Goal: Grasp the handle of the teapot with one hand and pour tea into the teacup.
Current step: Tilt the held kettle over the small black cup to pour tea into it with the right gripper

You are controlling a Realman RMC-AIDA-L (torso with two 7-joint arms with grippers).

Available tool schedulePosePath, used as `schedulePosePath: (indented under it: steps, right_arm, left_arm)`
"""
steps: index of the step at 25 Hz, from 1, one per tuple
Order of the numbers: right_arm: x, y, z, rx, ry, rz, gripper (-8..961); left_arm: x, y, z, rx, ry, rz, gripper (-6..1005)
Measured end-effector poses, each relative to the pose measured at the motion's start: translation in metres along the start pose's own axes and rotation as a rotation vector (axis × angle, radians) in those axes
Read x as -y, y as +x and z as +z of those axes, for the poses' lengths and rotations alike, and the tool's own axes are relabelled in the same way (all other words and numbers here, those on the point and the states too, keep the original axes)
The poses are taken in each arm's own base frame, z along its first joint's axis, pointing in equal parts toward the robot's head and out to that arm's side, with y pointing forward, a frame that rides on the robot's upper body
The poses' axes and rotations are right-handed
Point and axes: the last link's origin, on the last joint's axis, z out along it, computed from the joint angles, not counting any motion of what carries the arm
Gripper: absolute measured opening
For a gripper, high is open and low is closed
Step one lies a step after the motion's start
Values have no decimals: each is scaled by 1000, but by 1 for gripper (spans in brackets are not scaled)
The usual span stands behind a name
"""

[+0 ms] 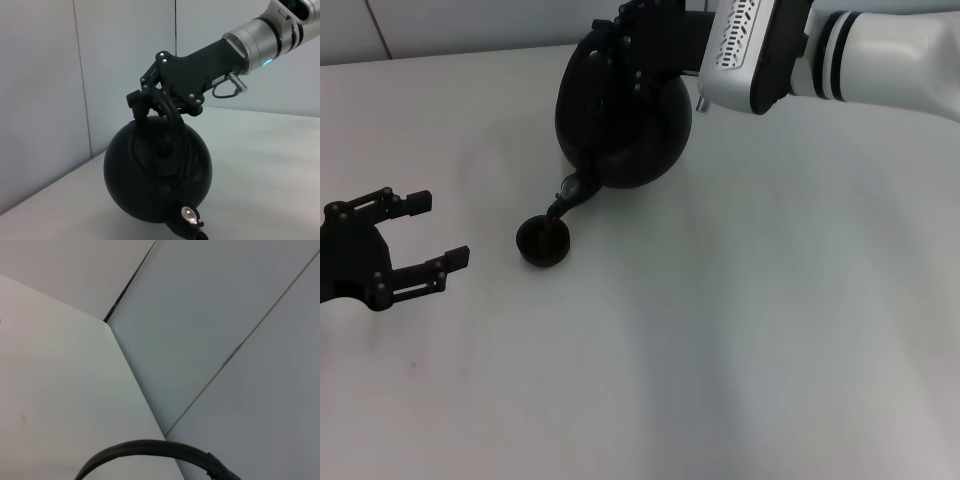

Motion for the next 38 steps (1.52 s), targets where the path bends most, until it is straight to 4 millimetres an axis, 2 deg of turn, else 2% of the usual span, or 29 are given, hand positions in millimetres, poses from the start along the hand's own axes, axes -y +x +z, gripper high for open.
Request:
schedulePosePath:
  steps: [8, 19, 38]
  right_arm:
    - [-4, 0, 5, -24, 1, -25, 87]
    - [1, -1, 1, 6, 33, 44, 87]
    - [-3, -1, 1, 11, 19, 47, 88]
  left_arm:
    - [0, -1, 1, 2, 6, -1, 788]
    - [1, 0, 1, 2, 8, 0, 788]
    - [2, -1, 0, 7, 8, 2, 788]
